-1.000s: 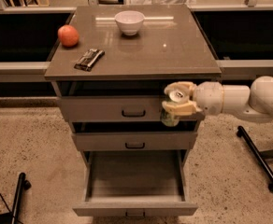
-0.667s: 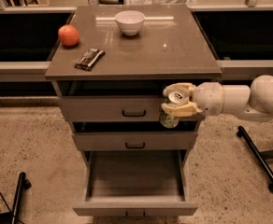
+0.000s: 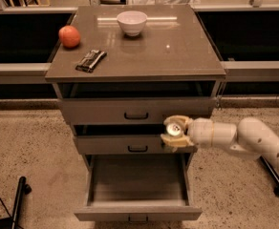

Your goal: Place green can into bottom drawer

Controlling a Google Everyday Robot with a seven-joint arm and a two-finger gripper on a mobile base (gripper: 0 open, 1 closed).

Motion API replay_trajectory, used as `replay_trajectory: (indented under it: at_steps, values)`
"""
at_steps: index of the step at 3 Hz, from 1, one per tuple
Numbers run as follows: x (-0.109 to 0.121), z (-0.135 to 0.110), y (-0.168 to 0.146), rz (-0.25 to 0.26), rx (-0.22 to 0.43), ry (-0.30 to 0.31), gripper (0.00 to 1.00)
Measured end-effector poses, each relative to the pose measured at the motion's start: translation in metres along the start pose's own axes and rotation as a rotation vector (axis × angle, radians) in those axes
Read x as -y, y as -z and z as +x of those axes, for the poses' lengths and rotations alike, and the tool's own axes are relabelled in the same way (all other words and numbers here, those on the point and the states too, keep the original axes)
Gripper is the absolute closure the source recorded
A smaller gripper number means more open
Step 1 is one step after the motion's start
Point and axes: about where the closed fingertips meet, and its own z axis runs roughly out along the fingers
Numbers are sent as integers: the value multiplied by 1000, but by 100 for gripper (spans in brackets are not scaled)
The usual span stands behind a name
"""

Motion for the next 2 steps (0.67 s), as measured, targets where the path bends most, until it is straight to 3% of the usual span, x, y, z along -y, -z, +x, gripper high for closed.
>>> replay_trajectory:
  at_steps: [1,2]
  values:
    - [-21,84,-8,4,-56,15,100]
    - [-12,87,8,7,-14,55,100]
